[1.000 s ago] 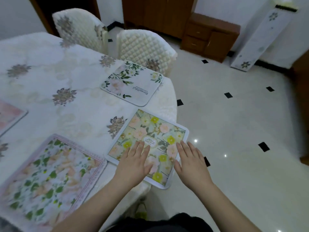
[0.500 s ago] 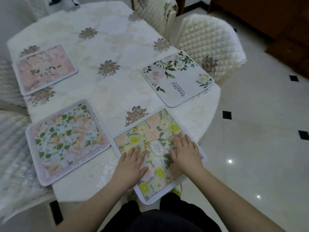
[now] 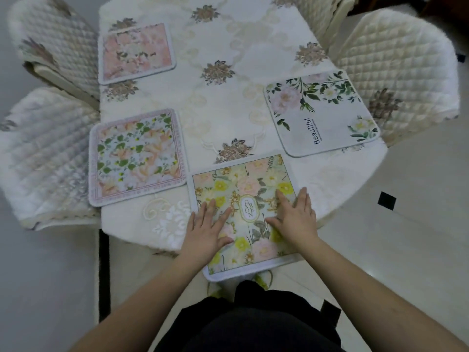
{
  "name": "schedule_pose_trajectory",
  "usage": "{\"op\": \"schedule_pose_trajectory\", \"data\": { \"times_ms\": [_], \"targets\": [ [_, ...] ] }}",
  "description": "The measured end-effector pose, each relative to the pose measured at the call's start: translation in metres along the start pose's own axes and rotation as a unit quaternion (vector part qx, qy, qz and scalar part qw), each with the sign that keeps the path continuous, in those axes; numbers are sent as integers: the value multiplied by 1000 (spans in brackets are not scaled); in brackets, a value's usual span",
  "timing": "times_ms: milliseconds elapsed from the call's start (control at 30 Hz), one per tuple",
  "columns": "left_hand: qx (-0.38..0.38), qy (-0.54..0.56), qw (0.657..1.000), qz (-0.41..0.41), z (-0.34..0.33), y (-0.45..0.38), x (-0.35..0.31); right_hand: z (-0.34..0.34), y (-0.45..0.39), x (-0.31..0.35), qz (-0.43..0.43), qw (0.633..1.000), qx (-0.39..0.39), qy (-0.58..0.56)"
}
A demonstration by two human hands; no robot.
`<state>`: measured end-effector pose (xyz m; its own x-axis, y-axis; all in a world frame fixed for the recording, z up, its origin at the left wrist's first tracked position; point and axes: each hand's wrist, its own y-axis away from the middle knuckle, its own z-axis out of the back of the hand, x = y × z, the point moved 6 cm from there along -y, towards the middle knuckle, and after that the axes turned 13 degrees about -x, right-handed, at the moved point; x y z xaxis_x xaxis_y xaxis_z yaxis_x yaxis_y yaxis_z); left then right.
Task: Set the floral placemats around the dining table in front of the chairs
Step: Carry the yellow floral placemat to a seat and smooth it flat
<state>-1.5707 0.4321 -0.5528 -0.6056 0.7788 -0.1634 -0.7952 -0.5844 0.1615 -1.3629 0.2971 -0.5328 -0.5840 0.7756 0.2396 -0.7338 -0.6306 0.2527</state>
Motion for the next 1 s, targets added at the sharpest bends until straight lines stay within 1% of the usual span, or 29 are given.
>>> {"op": "schedule_pose_trajectory", "data": {
  "times_ms": [100,167,233,333,400,467,567,633,700,767,833,1000],
  "targets": [
    [-38,48,989,133,6,9,7,0,-1,-3,-6,1000,-4,-2],
    [-27,86,972,218,4,17,10,2,0,-3,-9,999,-29,-13],
    [-25,133,958,253,1,21,9,2,2,-4,-2,999,-52,-14],
    [-42,172,952,249,3,24,6,1,7,-6,15,996,-83,-5],
    [-56,203,944,252,8,26,7,2,10,-7,11,995,-98,-18],
    [-83,246,934,247,17,27,7,5,12,-8,-4,992,-114,-51],
    [-104,323,915,221,36,35,5,20,18,-7,-13,977,-152,-147],
    [-103,335,916,196,46,40,0,32,23,-6,-5,966,-184,-182],
    [-107,341,916,182,55,45,-4,43,29,-7,-12,962,-196,-190],
    [-119,350,911,184,66,51,-7,48,37,-5,-14,960,-189,-206],
    [-136,355,907,183,79,61,-9,54,51,-3,5,957,-193,-216],
    [-169,385,888,185,105,94,-3,85,100,-4,14,937,-240,-253]
  ]
}}
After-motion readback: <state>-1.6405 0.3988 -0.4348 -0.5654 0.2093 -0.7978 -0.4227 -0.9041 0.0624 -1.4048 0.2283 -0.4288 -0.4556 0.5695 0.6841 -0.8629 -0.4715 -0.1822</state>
